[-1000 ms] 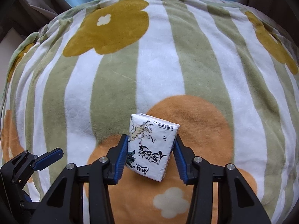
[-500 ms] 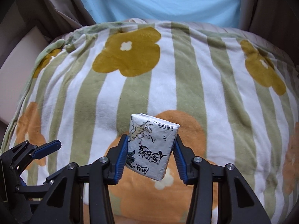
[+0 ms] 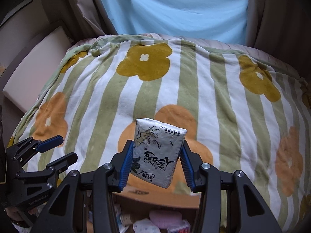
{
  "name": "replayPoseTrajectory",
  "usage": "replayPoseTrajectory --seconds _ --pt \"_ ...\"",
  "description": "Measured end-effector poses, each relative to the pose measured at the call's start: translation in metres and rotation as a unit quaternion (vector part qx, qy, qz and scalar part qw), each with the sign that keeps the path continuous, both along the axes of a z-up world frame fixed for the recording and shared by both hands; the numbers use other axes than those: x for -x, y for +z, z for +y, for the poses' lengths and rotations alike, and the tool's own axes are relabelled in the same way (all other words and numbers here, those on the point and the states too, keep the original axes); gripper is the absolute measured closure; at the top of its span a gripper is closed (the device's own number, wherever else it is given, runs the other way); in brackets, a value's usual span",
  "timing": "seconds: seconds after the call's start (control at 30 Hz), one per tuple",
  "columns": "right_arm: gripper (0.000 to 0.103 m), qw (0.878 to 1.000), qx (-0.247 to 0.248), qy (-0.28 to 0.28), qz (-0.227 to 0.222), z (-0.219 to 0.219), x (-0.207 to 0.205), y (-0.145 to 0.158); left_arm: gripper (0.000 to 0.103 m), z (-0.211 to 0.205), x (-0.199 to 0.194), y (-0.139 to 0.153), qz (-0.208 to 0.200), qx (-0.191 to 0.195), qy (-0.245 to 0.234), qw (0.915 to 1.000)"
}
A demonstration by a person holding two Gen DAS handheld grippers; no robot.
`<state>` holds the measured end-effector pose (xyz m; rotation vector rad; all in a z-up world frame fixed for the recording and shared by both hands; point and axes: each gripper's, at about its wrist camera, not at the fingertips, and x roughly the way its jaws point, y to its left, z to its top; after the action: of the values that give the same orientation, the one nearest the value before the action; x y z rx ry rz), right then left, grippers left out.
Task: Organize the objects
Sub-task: 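Lift the tissue pack with the right gripper and carry it over the cardboard box, then open the right gripper to drop the tissue pack into the box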
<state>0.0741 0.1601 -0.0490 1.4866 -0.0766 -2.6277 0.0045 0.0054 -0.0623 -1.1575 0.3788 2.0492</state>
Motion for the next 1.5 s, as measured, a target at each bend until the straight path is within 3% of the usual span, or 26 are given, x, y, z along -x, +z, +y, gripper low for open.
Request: replayPoseTrajectory --seconds 0.3,0.73,0.83,1.1,1.27,1.3,1.33,1.37,1.4,1.43,1.5 --pt "0.060 0.999 0.010 0.028 -0.030 -0.005 -0.057 -0.011 0.055 -0.020 -0.047 -0.021 -0.037 0.005 0.023 0.9990" --pt "0.060 0.994 0.018 0.042 -0.103 -0.012 -0.112 -0.076 0.055 -0.043 -0.087 -0.083 -0.080 0.054 0.041 0.9945" --pt "0.060 0.993 0.003 0.043 -0.112 -0.015 -0.117 -0.086 0.055 -0.042 -0.093 -0.086 -0.074 0.057 0.036 0.9950" --pt "0.060 0.993 0.017 0.030 -0.113 -0.012 -0.115 -0.086 0.055 -0.035 -0.087 -0.074 -0.054 0.046 0.036 0.9968" --pt "0.060 0.992 0.018 0.031 -0.119 -0.014 -0.112 -0.086 0.055 -0.032 -0.087 -0.073 -0.068 0.039 0.029 0.9965" --pt "0.059 0.992 0.017 0.030 -0.119 -0.015 -0.112 -0.086 0.048 -0.032 -0.087 -0.073 -0.077 0.036 0.027 0.9960" --pt "0.057 0.993 0.017 0.028 -0.115 -0.015 -0.112 -0.086 0.024 -0.031 -0.087 -0.074 -0.082 0.034 0.028 0.9956" --pt "0.055 0.993 0.017 0.026 -0.110 -0.015 -0.112 -0.086 0.007 -0.032 -0.087 -0.075 -0.080 0.036 0.033 0.9956" --pt "0.040 0.994 0.018 0.023 -0.105 -0.014 -0.112 -0.085 0.000 -0.033 -0.088 -0.075 -0.078 0.034 0.036 0.9958" --pt "0.024 0.994 0.014 0.018 -0.103 -0.013 -0.112 -0.085 0.000 -0.036 -0.088 -0.074 -0.079 0.025 0.038 0.9958" --pt "0.008 0.995 0.007 0.005 -0.101 -0.007 -0.111 -0.085 0.000 -0.040 -0.085 -0.076 -0.084 0.024 0.050 0.9950"
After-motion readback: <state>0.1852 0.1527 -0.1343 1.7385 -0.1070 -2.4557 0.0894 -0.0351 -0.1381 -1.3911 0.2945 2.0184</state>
